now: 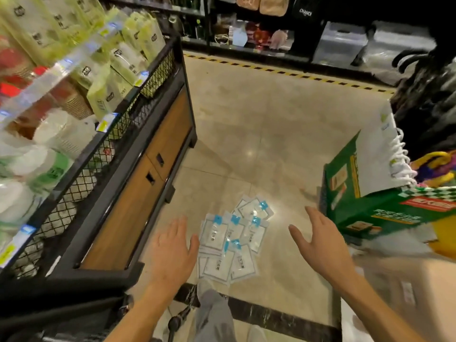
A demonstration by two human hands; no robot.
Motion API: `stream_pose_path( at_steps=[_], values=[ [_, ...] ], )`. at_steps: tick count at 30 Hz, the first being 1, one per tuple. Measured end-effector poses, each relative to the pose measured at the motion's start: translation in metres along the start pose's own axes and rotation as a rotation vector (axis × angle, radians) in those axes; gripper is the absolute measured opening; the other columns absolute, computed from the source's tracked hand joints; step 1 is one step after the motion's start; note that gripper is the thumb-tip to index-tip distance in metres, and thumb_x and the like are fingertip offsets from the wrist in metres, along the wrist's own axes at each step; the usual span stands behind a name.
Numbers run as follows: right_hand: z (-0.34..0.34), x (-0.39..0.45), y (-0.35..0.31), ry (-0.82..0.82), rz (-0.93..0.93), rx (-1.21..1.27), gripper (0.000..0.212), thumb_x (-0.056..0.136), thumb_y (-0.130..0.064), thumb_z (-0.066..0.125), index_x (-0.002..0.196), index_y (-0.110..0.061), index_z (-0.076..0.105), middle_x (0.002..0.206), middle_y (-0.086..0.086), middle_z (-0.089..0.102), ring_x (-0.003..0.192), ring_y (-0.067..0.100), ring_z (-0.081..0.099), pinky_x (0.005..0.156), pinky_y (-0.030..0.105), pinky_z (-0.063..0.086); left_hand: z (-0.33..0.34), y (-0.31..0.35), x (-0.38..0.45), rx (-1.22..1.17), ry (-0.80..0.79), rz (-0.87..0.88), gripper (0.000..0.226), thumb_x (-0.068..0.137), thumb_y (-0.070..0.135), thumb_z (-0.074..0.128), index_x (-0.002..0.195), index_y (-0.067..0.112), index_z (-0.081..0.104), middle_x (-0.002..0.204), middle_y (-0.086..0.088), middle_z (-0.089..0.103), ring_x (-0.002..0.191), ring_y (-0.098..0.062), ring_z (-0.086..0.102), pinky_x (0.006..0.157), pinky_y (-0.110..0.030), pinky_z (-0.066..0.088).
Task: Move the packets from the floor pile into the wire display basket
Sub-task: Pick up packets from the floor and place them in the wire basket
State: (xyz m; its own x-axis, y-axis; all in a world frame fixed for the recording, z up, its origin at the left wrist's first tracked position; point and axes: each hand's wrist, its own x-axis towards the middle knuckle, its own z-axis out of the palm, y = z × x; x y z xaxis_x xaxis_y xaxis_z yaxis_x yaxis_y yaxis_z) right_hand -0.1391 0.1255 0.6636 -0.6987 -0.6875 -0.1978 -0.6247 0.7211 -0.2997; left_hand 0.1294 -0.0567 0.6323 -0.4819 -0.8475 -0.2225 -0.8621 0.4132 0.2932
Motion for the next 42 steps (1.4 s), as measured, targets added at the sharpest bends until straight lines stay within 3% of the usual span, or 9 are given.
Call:
stream_pose_path(
  at_steps=[3,8,13,17,24,30,37,39,42],
  values=[
    [0.026,0.029,-0.017,-0.008,0.015,-0.013,0.079,0.097,-0.064,0.046,0.159,-0.016,0.034,0.163,0.005,0.04,0.149,0.025,0.037,0.122,0.044,0.034,0.016,-0.012,0.047,0.035,-0.056,0.01,0.063,0.106,0.045,0.036,0.16,0.015,0.026,0.163,-0.006,0.035,0.152,-0.022,0.031,0.125,-0.044,0.023],
    [0.097,0.081,-0.023,-0.071,0.042,-0.011,0.081,0.097,-0.064,0.046,0.159,-0.014,0.033,0.164,0.008,0.036,0.151,0.026,0.033,0.124,0.044,0.029,0.073,-0.037,0.112,-0.002,-0.086,0.061,0.059,0.105,0.042,0.035,0.154,0.009,0.04,0.155,-0.012,0.048,0.143,-0.028,0.044,0.116,-0.051,0.038],
    [0.206,0.139,-0.002,-0.154,0.081,-0.001,0.085,0.097,-0.066,0.044,0.163,-0.016,0.024,0.17,0.005,0.023,0.156,0.023,0.022,0.128,0.041,0.021,0.167,-0.064,0.161,0.042,-0.182,0.015,0.063,0.107,0.045,0.033,0.161,0.015,0.023,0.166,-0.01,0.029,0.154,-0.025,0.026,0.126,-0.047,0.021],
    [0.317,0.177,0.034,-0.205,0.106,-0.008,0.089,0.096,-0.067,0.045,0.164,-0.016,0.02,0.171,0.004,0.018,0.157,0.023,0.017,0.127,0.038,0.015,0.27,-0.092,0.198,0.073,-0.204,-0.012,0.062,0.108,0.047,0.02,0.163,0.019,0.014,0.17,-0.006,0.018,0.157,-0.022,0.017,0.128,-0.042,0.012],
    [0.523,0.217,0.12,-0.279,0.052,-0.04,0.09,0.098,-0.063,0.05,0.164,-0.012,0.015,0.171,0.008,0.015,0.158,0.025,0.014,0.128,0.037,0.009,0.491,-0.162,0.261,0.097,-0.2,-0.003,0.061,0.105,0.043,0.036,0.158,0.012,0.033,0.163,-0.014,0.035,0.149,-0.032,0.036,0.121,-0.05,0.028],
    [0.689,0.237,0.189,-0.262,0.054,-0.055,0.104,0.092,-0.079,0.031,0.164,-0.008,0.008,0.172,0.011,0.009,0.159,0.025,0.009,0.13,0.042,0.01,0.646,-0.213,0.314,0.134,-0.189,0.027,0.07,0.101,0.047,0.029,0.154,0.004,0.038,0.157,-0.024,0.04,0.144,-0.04,0.041,0.117,-0.055,0.035],
    [0.831,0.237,0.238,-0.255,0.016,-0.064,0.13,0.078,-0.094,0.034,0.163,-0.002,-0.002,0.171,0.018,-0.005,0.159,0.029,-0.005,0.129,0.048,0.001,0.768,-0.252,0.348,0.037,-0.159,-0.128,0.086,0.1,0.067,0.025,0.162,0.009,0.009,0.17,-0.014,0.01,0.157,-0.027,0.008,0.127,-0.048,0.007],
    [0.848,0.234,0.244,-0.186,0.018,-0.04,0.128,0.079,-0.092,0.037,0.163,-0.001,0.002,0.171,0.018,-0.002,0.159,0.029,-0.005,0.129,0.047,-0.001,0.782,-0.254,0.346,-0.017,-0.098,-0.156,0.092,0.094,0.07,0.025,0.162,0.009,0.009,0.17,-0.013,0.008,0.157,-0.025,0.005,0.126,-0.046,0.001],
    [0.853,0.236,0.247,-0.088,0.032,0.082,0.118,0.082,-0.082,0.049,0.159,0.002,0.021,0.169,0.022,0.014,0.158,0.032,0.008,0.129,0.05,0.007,0.783,-0.256,0.346,-0.13,-0.015,-0.176,0.092,0.088,0.068,0.04,0.157,0.008,0.026,0.167,-0.013,0.019,0.154,-0.026,0.014,0.124,-0.047,0.005]
  ],
)
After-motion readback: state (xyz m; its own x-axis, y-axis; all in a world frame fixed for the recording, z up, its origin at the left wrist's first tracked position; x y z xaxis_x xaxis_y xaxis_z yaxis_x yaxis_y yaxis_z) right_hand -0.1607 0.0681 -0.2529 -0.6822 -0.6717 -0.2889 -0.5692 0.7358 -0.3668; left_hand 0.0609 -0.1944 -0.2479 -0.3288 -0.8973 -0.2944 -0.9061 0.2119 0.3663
